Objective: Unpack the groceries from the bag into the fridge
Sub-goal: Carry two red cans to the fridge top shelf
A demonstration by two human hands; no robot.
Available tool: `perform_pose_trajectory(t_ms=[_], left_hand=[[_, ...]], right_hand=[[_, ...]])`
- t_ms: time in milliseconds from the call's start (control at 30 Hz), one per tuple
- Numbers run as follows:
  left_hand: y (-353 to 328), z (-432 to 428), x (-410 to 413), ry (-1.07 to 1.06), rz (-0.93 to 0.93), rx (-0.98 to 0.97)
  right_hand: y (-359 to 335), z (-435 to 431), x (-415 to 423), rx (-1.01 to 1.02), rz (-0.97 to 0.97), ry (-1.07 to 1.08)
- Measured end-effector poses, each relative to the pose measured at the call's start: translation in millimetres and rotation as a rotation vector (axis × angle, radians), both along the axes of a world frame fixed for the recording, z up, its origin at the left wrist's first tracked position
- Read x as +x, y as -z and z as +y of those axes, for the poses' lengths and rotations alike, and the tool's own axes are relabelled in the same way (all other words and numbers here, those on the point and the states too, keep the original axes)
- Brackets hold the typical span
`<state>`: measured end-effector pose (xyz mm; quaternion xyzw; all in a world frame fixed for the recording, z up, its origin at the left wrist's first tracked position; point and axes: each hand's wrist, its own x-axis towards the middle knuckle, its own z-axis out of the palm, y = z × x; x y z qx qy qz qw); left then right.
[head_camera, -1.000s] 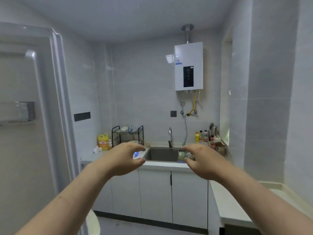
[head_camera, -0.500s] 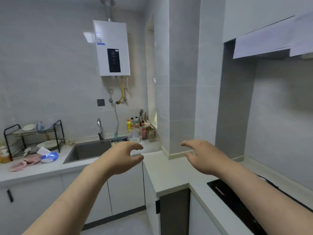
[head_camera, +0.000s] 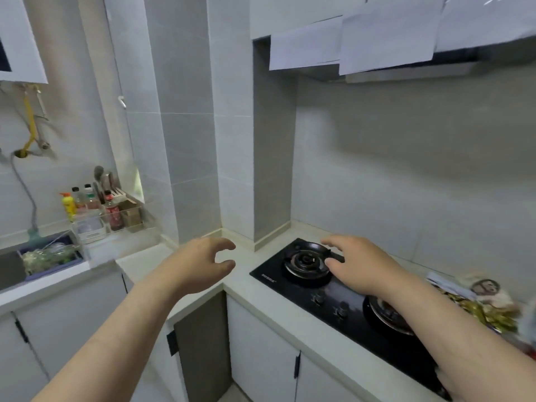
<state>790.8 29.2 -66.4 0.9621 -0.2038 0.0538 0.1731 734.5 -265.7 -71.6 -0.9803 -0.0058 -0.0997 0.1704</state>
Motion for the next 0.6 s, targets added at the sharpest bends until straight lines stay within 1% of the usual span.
perform_pose_trajectory(t_ms=[300, 467, 600], left_hand=[[19, -142, 9, 0.301, 0.046, -0.026], [27, -220, 1, 0.432, 0.069, -0.025], [30, -278, -14, 0.511, 0.086, -0.038]], right_hand=[[15, -142, -92, 0.021, 0.03, 0.432], [21, -211, -151, 0.101, 0.035, 0.603], [31, -258, -187, 0.153, -0.002, 0.692]])
